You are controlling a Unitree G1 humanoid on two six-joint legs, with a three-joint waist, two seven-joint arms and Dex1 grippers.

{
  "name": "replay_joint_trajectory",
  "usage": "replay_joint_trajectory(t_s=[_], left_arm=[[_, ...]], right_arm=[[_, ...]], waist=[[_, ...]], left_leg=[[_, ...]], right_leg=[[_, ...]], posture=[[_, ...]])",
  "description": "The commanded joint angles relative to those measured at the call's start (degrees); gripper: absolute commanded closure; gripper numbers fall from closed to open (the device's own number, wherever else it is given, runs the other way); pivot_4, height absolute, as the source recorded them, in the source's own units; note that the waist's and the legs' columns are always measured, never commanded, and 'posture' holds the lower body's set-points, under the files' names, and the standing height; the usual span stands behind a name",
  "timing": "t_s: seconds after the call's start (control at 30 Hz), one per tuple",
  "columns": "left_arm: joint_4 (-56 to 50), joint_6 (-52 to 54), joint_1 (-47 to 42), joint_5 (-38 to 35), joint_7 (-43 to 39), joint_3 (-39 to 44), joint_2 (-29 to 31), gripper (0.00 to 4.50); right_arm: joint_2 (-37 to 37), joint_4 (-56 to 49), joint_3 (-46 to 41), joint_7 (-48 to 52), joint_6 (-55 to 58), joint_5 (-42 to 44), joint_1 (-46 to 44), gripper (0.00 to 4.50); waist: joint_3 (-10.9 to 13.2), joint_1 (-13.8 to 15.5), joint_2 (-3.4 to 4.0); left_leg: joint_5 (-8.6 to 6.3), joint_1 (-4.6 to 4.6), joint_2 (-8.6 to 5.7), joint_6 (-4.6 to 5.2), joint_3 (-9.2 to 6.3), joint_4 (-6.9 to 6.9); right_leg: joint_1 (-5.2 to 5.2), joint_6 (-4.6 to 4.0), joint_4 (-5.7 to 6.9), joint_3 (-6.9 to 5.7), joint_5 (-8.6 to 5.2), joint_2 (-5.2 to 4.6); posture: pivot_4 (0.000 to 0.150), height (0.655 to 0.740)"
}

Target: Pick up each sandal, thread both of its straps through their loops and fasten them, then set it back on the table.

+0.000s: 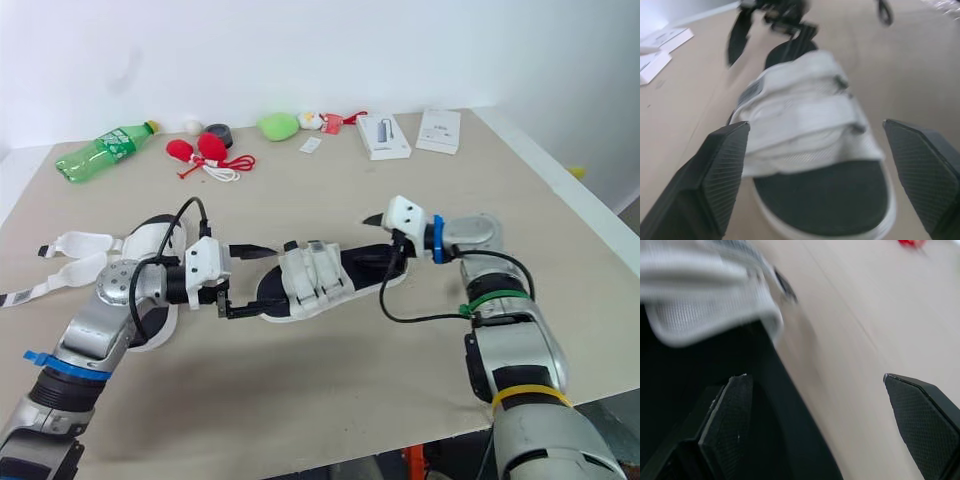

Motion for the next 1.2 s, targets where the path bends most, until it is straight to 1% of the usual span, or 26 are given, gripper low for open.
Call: replay_joint_trajectory(t_s=[0.03, 0.3, 0.43, 0.83, 0.93, 0.97, 1.03, 1.07, 1.1, 1.13, 1.2], left_arm=[[-4.26, 0.73, 1.31, -1.57, 0.16, 1.40, 1.31, 0.03], [-6.93, 1.84, 3.27, -1.88, 1.64, 1.84, 2.35, 0.03], [-8.03, 2.48, 4.28, -2.31, 2.59, 2.42, 2.54, 0.03], [-8.15, 3.00, 5.65, -2.84, 3.44, 3.20, 3.49, 0.03], [-7.87, 2.95, 5.60, -2.54, 3.58, 3.04, 3.48, 0.00], [-7.80, 2.92, 5.54, -2.48, 3.67, 2.98, 3.46, 0.00], [-7.65, 2.83, 5.39, -2.39, 3.84, 2.80, 3.40, 0.00], [-7.58, 2.77, 5.30, -2.31, 3.92, 2.69, 3.36, 0.00], [-7.51, 2.72, 5.22, -2.24, 4.00, 2.62, 3.32, 0.00], [-7.45, 2.68, 5.13, -2.14, 4.13, 2.53, 3.23, 0.00], [-7.37, 2.59, 4.99, -1.98, 4.34, 2.42, 3.08, 0.00]], right_arm=[[0.90, 1.11, -0.76, -0.12, -1.91, -0.13, -2.33, 0.00], [3.43, 1.70, -1.11, 5.44, -3.71, 0.76, -3.01, 0.00], [5.36, -0.64, -2.03, 10.63, -0.62, 3.34, -2.35, 0.00], [7.05, -3.89, -1.59, 15.06, -2.28, 4.40, 0.10, 0.00], [7.51, -4.44, -1.25, 15.26, -2.22, 4.47, 0.39, 0.71], [7.66, -4.51, -1.25, 15.14, -2.02, 4.52, 0.44, 1.12], [7.91, -4.50, -1.22, 14.97, -1.84, 4.47, 0.45, 2.17], [8.01, -4.49, -1.20, 14.92, -1.99, 4.42, 0.48, 2.56], [8.11, -4.47, -1.17, 14.87, -2.01, 4.37, 0.48, 3.13], [8.18, -4.46, -1.13, 14.88, -2.01, 4.35, 0.50, 3.52], [8.29, -4.32, -0.96, 14.92, -1.93, 4.22, 0.52, 4.49]], waist=[[0.00, 0.15, 0.00], [0.01, 0.15, 0.01], [0.01, 0.12, 0.02], [0.02, 0.23, 0.03], [0.02, 0.22, 0.03], [0.02, 0.21, 0.03], [0.02, 0.21, 0.03], [0.01, 0.21, 0.03], [0.02, 0.22, 0.03], [0.02, 0.22, 0.03], [0.02, 0.22, 0.03]], left_leg=[[0.00, 0.00, 0.00, 0.00, -0.01, 0.00], [0.00, 0.01, -0.02, 0.00, 0.01, 0.01], [0.00, 0.02, 0.03, 0.00, -0.01, 0.00], [0.01, 0.02, 0.02, -0.01, 0.01, 0.01], [0.01, 0.02, 0.05, -0.01, -0.02, 0.01], [0.01, 0.02, 0.06, -0.01, -0.03, 0.01], [0.01, 0.03, 0.07, -0.01, -0.02, 0.01], [0.01, 0.03, 0.07, -0.02, -0.02, 0.01], [0.01, 0.03, 0.07, -0.02, -0.02, 0.01], [0.02, 0.03, 0.07, -0.03, -0.02, 0.01], [0.02, 0.03, 0.06, -0.03, -0.01, 0.01]], right_leg=[[0.00, 0.00, 0.00, -0.02, 0.00, 0.00], [0.01, 0.01, 0.00, -0.01, 0.01, -0.03], [0.00, -0.03, 0.01, -0.02, 0.01, 0.05], [0.00, -0.04, 0.03, -0.03, 0.02, 0.02], [0.00, -0.05, 0.03, -0.05, 0.02, 0.06], [0.00, -0.06, 0.03, -0.06, 0.02, 0.07], [0.00, -0.10, 0.04, -0.07, 0.04, 0.08], [0.00, -0.11, 0.04, -0.07, 0.05, 0.08], [0.00, -0.11, 0.04, -0.06, 0.05, 0.08], [0.00, -0.11, 0.04, -0.06, 0.05, 0.07], [0.00, -0.11, 0.04, -0.05, 0.05, 0.06]], posture=[[0.150, 0.7400], [0.150, 0.7400], [0.150, 0.7400], [0.150, 0.7400], [0.150, 0.7400], [0.150, 0.7400], [0.150, 0.7400], [0.150, 0.7400], [0.150, 0.7400], [0.150, 0.7400], [0.150, 0.7400]])
